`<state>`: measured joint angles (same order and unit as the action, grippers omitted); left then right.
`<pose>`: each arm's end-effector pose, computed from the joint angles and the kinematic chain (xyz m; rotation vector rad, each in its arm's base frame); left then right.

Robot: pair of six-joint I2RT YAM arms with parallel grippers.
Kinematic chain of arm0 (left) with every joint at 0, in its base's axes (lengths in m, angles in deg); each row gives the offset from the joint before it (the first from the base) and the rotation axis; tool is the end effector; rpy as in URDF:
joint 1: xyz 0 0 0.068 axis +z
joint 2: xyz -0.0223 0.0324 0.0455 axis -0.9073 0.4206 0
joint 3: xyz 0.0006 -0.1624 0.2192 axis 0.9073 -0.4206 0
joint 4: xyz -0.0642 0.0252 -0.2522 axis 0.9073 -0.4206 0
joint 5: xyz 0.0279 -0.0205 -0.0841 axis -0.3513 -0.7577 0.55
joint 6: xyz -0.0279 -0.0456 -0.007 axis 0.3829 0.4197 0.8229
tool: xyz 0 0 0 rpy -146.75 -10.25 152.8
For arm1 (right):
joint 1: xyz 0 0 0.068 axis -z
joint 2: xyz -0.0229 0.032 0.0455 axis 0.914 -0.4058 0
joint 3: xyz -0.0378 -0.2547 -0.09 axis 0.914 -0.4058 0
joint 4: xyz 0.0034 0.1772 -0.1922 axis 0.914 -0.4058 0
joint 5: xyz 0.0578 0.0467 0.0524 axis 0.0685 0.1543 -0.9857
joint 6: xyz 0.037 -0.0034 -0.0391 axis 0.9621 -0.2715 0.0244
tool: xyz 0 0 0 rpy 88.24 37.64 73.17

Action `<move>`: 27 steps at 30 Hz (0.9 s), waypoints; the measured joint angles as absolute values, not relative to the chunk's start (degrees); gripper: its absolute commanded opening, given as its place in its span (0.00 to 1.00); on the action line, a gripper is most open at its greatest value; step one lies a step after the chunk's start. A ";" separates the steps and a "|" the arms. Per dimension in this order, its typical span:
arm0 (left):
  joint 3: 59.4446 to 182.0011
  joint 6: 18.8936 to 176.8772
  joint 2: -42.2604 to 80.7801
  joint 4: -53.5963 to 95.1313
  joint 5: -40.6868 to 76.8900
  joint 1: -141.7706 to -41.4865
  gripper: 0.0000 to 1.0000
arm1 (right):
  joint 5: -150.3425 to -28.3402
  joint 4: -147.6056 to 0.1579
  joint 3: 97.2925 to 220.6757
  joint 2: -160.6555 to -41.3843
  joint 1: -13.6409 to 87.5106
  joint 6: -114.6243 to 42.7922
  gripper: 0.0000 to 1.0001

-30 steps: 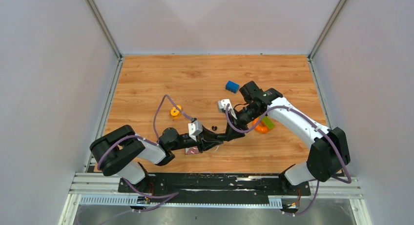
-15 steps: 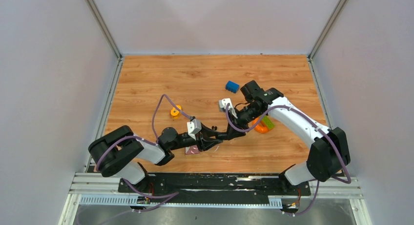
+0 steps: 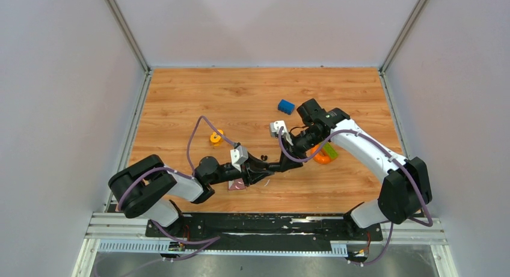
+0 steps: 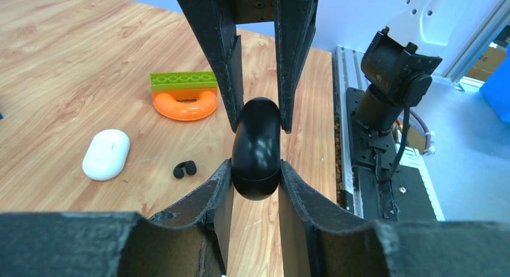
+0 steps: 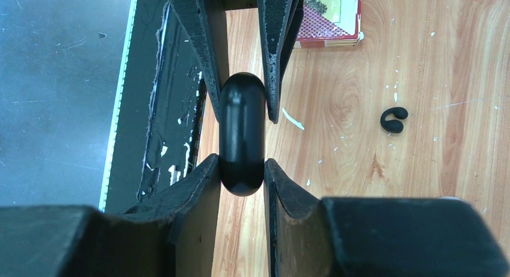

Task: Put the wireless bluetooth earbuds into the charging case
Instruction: Open the charging case.

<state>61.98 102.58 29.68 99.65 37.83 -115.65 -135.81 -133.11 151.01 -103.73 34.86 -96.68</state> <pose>0.1373 -0.1930 0.1771 0.8641 1.3166 -1.2824 0.2127 0.1625 0.2734 -1.7903 1.7208 1.1812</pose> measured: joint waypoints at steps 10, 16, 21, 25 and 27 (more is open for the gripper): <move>62.86 103.10 30.77 99.24 38.05 -115.61 0.45 | -136.35 -133.16 151.01 -103.31 34.93 -96.71 0.08; 62.99 103.19 30.96 99.20 38.20 -115.61 0.39 | -136.46 -133.11 150.99 -102.98 34.93 -96.71 0.09; 62.99 103.61 31.05 99.46 38.59 -115.59 0.30 | -136.51 -133.05 150.99 -102.98 35.01 -96.77 0.10; 62.99 104.04 31.66 100.46 39.36 -115.26 0.14 | -136.62 -132.96 150.99 -102.98 35.01 -96.79 0.17; 62.99 104.20 32.10 101.21 39.69 -115.19 0.08 | -136.62 -132.85 150.99 -102.98 35.01 -96.79 0.26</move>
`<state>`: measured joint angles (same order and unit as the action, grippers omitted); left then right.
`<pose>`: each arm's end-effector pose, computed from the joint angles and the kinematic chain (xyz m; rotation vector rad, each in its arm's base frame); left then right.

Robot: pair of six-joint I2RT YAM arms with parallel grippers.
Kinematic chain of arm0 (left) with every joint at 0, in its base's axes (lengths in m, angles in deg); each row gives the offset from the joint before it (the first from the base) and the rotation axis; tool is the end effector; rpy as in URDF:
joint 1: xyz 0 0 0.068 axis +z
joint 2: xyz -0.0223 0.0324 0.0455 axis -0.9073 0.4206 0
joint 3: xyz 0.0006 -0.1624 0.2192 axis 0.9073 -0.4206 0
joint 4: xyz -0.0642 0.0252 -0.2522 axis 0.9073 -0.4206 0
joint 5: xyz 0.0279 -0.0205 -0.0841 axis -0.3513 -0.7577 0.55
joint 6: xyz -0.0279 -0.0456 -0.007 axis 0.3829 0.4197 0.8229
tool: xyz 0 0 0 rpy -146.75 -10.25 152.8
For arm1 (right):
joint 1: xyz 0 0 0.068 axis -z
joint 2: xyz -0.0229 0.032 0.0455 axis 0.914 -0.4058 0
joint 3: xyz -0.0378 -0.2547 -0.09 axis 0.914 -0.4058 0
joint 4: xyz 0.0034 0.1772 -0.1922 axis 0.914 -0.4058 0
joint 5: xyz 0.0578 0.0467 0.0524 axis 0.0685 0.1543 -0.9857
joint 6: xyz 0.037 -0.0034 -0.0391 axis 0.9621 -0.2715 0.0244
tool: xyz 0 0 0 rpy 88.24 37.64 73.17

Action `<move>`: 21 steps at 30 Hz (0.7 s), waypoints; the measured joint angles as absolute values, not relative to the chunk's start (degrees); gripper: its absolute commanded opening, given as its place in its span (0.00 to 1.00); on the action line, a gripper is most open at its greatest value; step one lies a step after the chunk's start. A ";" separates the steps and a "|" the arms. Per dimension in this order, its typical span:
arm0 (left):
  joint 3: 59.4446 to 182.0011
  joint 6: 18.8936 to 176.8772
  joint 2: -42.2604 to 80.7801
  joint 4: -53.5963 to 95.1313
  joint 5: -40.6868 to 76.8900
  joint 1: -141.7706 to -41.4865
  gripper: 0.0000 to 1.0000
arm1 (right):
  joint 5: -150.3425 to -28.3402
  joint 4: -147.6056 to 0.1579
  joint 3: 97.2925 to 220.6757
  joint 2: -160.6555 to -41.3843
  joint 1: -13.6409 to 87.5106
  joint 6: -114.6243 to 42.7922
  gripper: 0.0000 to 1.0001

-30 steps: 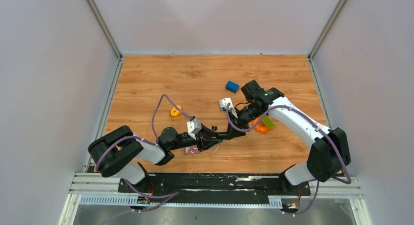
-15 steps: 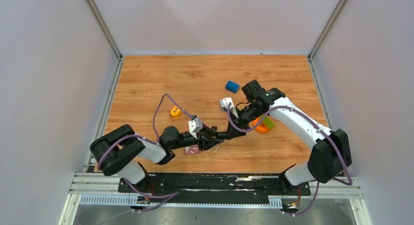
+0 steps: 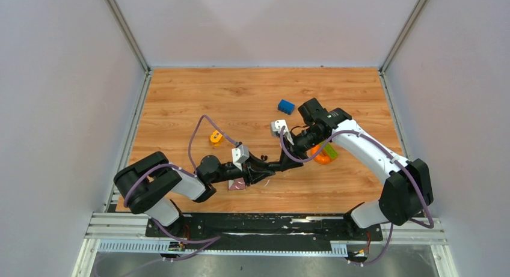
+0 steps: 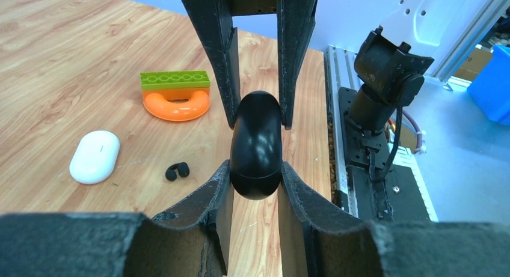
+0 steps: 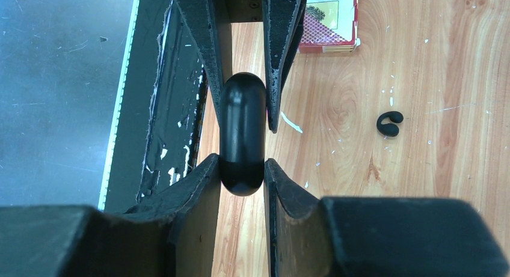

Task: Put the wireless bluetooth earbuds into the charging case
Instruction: Open the charging case.

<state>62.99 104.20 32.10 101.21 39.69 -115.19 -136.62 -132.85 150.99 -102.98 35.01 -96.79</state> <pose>0.1414 -0.1966 0.1747 0.8703 1.3231 -1.3192 0.2114 0.1613 0.2770 -1.7827 1.6955 1.1859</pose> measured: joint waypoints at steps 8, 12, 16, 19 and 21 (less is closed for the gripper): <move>62.99 105.11 33.76 103.17 41.33 -114.78 0.03 | -137.01 -132.79 150.99 -102.98 35.01 -96.16 0.38; 62.99 105.11 33.78 103.24 41.92 -114.76 0.02 | -137.10 -132.17 150.99 -102.98 35.04 -94.91 0.38; 62.99 105.09 33.85 103.28 42.07 -114.54 0.01 | -136.73 -131.19 150.99 -102.88 35.15 -93.17 0.38; 62.99 105.09 33.92 103.28 42.13 -114.47 0.00 | -136.59 -130.58 150.99 -102.53 35.47 -91.92 0.38; 62.99 105.09 34.02 103.26 42.20 -114.47 0.00 | -136.59 -130.23 150.99 -102.20 35.82 -91.44 0.38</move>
<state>62.99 105.09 34.02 103.26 42.20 -114.47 -136.59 -130.23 150.99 -102.20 35.82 -91.44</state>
